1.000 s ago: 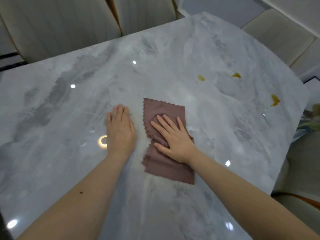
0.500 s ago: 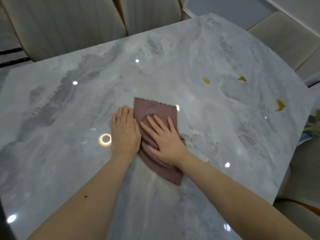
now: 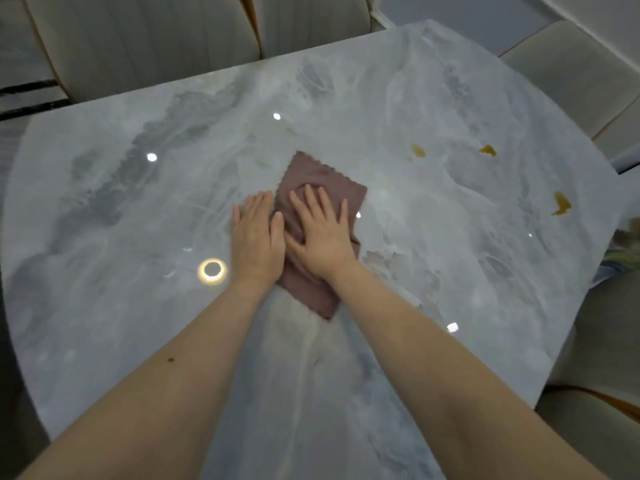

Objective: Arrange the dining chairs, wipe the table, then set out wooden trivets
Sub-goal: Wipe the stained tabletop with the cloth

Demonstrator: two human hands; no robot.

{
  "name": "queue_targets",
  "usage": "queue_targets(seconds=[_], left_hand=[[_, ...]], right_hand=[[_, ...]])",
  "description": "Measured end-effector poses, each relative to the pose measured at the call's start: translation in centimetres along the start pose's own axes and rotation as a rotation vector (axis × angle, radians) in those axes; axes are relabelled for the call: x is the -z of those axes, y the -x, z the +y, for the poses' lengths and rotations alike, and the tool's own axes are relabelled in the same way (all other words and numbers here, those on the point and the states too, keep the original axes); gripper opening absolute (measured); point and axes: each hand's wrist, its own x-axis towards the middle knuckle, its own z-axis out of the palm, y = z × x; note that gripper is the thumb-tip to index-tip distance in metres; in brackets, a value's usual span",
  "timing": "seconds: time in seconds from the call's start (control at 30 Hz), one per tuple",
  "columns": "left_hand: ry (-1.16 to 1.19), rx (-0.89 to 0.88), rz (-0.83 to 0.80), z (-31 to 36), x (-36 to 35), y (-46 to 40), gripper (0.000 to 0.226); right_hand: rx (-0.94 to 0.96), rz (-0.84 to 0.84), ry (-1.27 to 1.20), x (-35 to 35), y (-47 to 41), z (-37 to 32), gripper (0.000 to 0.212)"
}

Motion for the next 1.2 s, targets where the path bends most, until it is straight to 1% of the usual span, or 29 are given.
queue_targets(seconds=[0.1,0.13,0.17,0.2,0.27,0.3,0.37,0.43,0.47,0.53,0.6,0.67,0.7,0.73,0.8,0.9,0.97,1.03,1.1,1.2], left_hand=[[0.281,0.066,-0.051,0.4,1.8,0.1,0.048],[0.317,0.079,-0.066,0.2,2.5,0.4,0.045],[0.292,0.064,-0.072,-0.1,3.2,0.9,0.043],[0.215,0.023,-0.072,-0.7,3.9,1.7,0.043],[0.005,-0.075,-0.062,-2.1,5.0,3.5,0.046],[-0.09,-0.099,-0.061,-2.8,5.2,4.4,0.048],[-0.204,-0.114,-0.078,-3.7,5.4,6.3,0.048],[-0.192,-0.133,-0.086,-4.2,5.3,7.6,0.046],[-0.151,-0.137,-0.072,-4.3,5.3,8.0,0.045],[-0.024,-0.068,-0.011,-4.3,5.5,7.9,0.039],[0.054,0.017,0.028,-3.9,5.9,7.6,0.036],[0.05,0.047,0.023,-3.6,6.0,7.6,0.037],[0.028,0.04,0.021,-3.7,6.1,7.8,0.038],[0.001,0.022,0.013,-3.7,6.1,8.0,0.041],[-0.089,-0.023,-0.022,-3.8,6.1,8.8,0.045],[-0.245,-0.11,-0.081,-3.7,5.7,10.1,0.043],[-0.314,-0.148,-0.095,-3.7,5.4,10.6,0.045],[-0.339,-0.14,-0.079,-3.8,5.2,10.6,0.045],[-0.35,-0.131,-0.078,-3.6,5.3,10.5,0.044],[-0.353,-0.147,-0.089,-3.3,5.5,10.5,0.045]], right_hand=[[0.235,-0.05,0.022,-0.3,7.3,-0.1,0.077],[0.289,-0.065,0.046,-0.2,9.6,1.2,0.075],[0.304,-0.078,0.064,-0.1,11.3,3.1,0.074],[0.263,-0.08,0.069,0.3,12.4,5.0,0.075],[0.065,-0.077,0.042,1.0,12.4,7.7,0.084],[-0.038,-0.092,0.026,1.2,11.4,8.0,0.087],[-0.186,-0.106,0.009,1.1,8.4,6.3,0.084],[-0.233,-0.102,-0.007,0.7,4.8,2.9,0.081],[-0.213,-0.097,-0.011,0.4,3.4,0.8,0.08],[-0.116,-0.086,-0.001,-0.1,2.1,-3.1,0.078],[0.041,-0.065,-0.001,-0.6,3.3,-6.0,0.074],[0.215,-0.027,-0.012,-0.8,6.5,-7.0,0.071],[0.282,-0.023,-0.002,-0.9,8.5,-6.4,0.071],[0.311,-0.026,0.017,-0.9,10.5,-5.1,0.071],[0.245,-0.034,0.029,-0.7,13.8,-0.9,0.071],[-0.058,-0.027,0.008,0.4,14.9,5.8,0.082],[-0.248,-0.071,0.015,0.7,13.0,7.1,0.081],[-0.368,-0.077,0.0,0.6,9.9,5.6,0.078],[-0.377,-0.069,-0.028,0.3,7.5,2.6,0.077],[-0.25,-0.063,-0.019,-0.5,8.0,-2.2,0.079]])
